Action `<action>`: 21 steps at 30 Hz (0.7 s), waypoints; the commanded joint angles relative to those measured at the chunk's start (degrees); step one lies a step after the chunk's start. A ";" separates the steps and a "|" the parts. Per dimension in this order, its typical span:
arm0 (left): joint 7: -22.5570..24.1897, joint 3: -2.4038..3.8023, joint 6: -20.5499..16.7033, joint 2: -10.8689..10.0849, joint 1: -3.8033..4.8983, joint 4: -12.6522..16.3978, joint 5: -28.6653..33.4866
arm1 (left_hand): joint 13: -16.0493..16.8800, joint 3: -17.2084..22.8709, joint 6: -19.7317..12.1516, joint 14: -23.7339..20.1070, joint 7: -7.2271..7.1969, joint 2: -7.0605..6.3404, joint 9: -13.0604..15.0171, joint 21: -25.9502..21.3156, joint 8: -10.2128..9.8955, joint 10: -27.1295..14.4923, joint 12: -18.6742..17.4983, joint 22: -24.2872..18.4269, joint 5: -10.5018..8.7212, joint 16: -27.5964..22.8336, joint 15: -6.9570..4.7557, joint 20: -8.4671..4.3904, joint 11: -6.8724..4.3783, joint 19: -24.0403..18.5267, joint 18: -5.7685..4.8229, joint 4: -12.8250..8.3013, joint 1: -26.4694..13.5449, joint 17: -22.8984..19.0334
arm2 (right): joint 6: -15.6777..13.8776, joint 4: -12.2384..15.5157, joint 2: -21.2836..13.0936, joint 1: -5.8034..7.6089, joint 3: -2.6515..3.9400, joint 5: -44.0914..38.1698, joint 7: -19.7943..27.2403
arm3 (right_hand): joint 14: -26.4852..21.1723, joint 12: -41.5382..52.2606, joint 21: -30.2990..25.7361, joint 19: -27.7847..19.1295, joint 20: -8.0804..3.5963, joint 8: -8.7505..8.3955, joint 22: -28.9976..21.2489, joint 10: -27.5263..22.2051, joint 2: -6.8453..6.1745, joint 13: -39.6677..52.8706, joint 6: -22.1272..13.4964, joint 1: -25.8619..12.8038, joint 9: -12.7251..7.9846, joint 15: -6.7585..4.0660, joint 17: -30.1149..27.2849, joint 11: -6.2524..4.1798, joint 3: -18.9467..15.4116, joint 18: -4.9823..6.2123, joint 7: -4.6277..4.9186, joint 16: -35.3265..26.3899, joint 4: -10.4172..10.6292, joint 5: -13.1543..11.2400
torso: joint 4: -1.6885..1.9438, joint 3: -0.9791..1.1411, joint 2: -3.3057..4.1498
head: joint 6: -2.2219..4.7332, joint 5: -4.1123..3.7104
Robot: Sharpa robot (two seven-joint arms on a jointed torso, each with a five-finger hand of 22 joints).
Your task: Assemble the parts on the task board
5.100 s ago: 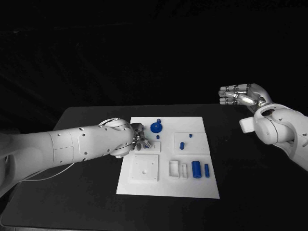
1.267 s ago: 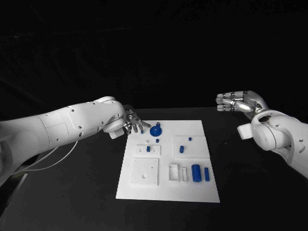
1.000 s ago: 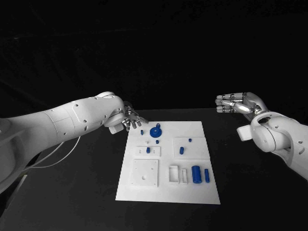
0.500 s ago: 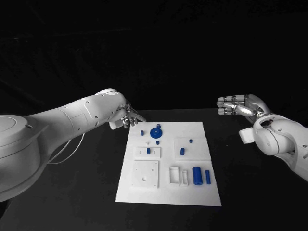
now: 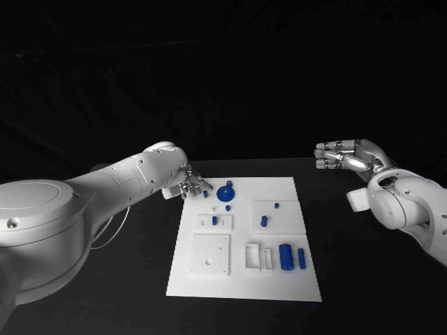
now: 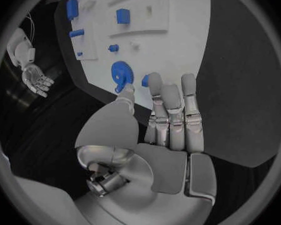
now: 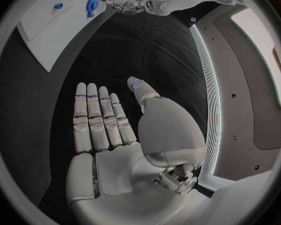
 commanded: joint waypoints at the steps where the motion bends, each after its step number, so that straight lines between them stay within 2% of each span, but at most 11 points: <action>1: 1.61 -0.08 2.00 0.52 -0.34 -0.84 0.63 | 0.09 -0.05 -0.30 -0.46 0.00 -0.03 -0.14 -0.38 0.27 2.26 -0.17 0.99 -0.48 0.20 0.14 0.32 0.33 0.04 -0.83 0.48 -0.55 -0.05 | 0.02 0.17 0.07 0.05 0.03 -0.53 0.58 | -0.41 -0.18 0.23 -0.42 0.06 -0.28 -0.07 0.01 0.08 -0.07 -0.27 0.13 -0.07 0.05 -0.08 0.32 -0.36 0.47 -0.05 -0.19 -0.08 0.22 | -0.12 0.00 0.11 | 0.07 -0.13; 3: 1.74 -0.17 2.35 0.78 -0.58 -1.07 1.18 | 0.09 -0.04 -0.32 -0.47 0.01 -0.01 -0.16 -0.38 0.28 2.25 -0.17 0.99 -0.50 0.21 0.14 0.32 0.34 0.03 -0.83 0.50 -0.55 -0.05 | -0.03 0.20 0.08 0.07 0.03 -0.56 0.57 | -0.41 -0.18 0.23 -0.42 0.06 -0.28 -0.07 0.01 0.08 -0.07 -0.27 0.13 -0.07 0.05 -0.08 0.32 -0.36 0.47 -0.05 -0.19 -0.08 0.22 | -0.01 0.00 0.05 | -0.02 -0.24; 9: 1.98 -0.34 2.96 1.28 -0.94 -1.40 2.11 | 0.15 -0.02 -0.50 -0.67 0.06 0.30 -0.30 -0.45 0.31 2.16 -0.24 1.01 -0.76 0.32 0.20 0.37 0.39 -0.10 -0.84 0.82 -0.82 -0.05 | -0.07 0.20 0.15 0.09 0.03 -0.62 0.56 | -0.41 -0.18 0.23 -0.42 0.06 -0.28 -0.07 0.01 0.08 -0.07 -0.27 0.13 -0.07 0.05 -0.08 0.32 -0.36 0.47 -0.05 -0.19 -0.08 0.22 | -0.06 -0.02 0.02 | 0.03 -0.16; 12: 2.06 -0.38 3.11 1.42 -1.00 -1.59 2.26 | 0.25 -0.38 -0.56 -0.77 0.07 0.85 -0.43 -0.47 0.45 2.17 -0.27 1.01 -0.58 0.50 0.21 0.39 0.40 -0.12 -0.84 0.45 -0.71 -0.09 | -0.07 0.21 0.17 0.11 0.03 -0.64 0.54 | -0.41 -0.18 0.23 -0.42 0.06 -0.28 -0.07 0.01 0.08 -0.07 -0.27 0.13 -0.07 0.05 -0.08 0.32 -0.36 0.47 -0.05 -0.19 -0.08 0.22 | 0.04 0.02 0.02 | -0.02 -0.26; 16: 2.07 -0.41 3.40 1.46 -1.03 -1.79 2.35 | 0.36 -1.28 -0.36 -0.82 0.03 2.48 -0.56 -0.47 0.69 2.15 -0.33 1.02 0.31 0.64 0.19 0.38 0.36 -0.14 -0.85 -1.10 -0.20 -0.23 | -0.08 0.19 0.18 0.12 0.03 -0.66 0.52 | -0.41 -0.18 0.23 -0.42 0.06 -0.28 -0.07 0.01 0.08 -0.07 -0.27 0.13 -0.07 0.05 -0.08 0.32 -0.36 0.47 -0.05 -0.19 -0.08 0.22 | 0.05 0.01 0.01 | -0.07 -0.31; 17: 2.05 -0.42 3.51 1.45 -1.04 -1.83 2.36 | 0.38 -1.18 -0.11 -0.84 -0.01 3.43 -0.53 -0.46 0.80 2.16 -0.33 1.02 0.63 0.65 0.17 0.37 0.36 -0.15 -0.85 -1.81 0.47 -0.25 | -0.07 0.18 0.18 0.12 0.03 -0.66 0.51 | -0.43 -0.18 0.23 -0.45 0.08 -0.28 -0.08 0.00 0.05 -0.07 -0.26 0.17 -0.07 0.05 -0.08 0.34 -0.38 0.48 -0.04 -0.20 -0.08 0.23 | 0.05 0.01 0.01 | -0.12 -0.31; 21: 1.89 -0.44 4.04 1.43 -1.05 -1.89 2.38 | 0.39 -1.76 0.67 -0.85 -0.15 5.62 -0.40 -0.41 0.92 2.16 -0.35 1.03 1.75 0.72 0.14 0.37 0.28 -0.18 -0.80 -4.36 1.77 -0.28 | -0.05 0.12 0.20 0.13 0.03 -0.67 0.50 | -0.43 -0.18 0.23 -0.45 0.08 -0.28 -0.08 0.00 0.05 -0.07 -0.26 0.17 -0.07 0.05 -0.08 0.34 -0.38 0.48 -0.04 -0.20 -0.08 0.23 | 0.06 0.00 0.04 | -0.14 -0.30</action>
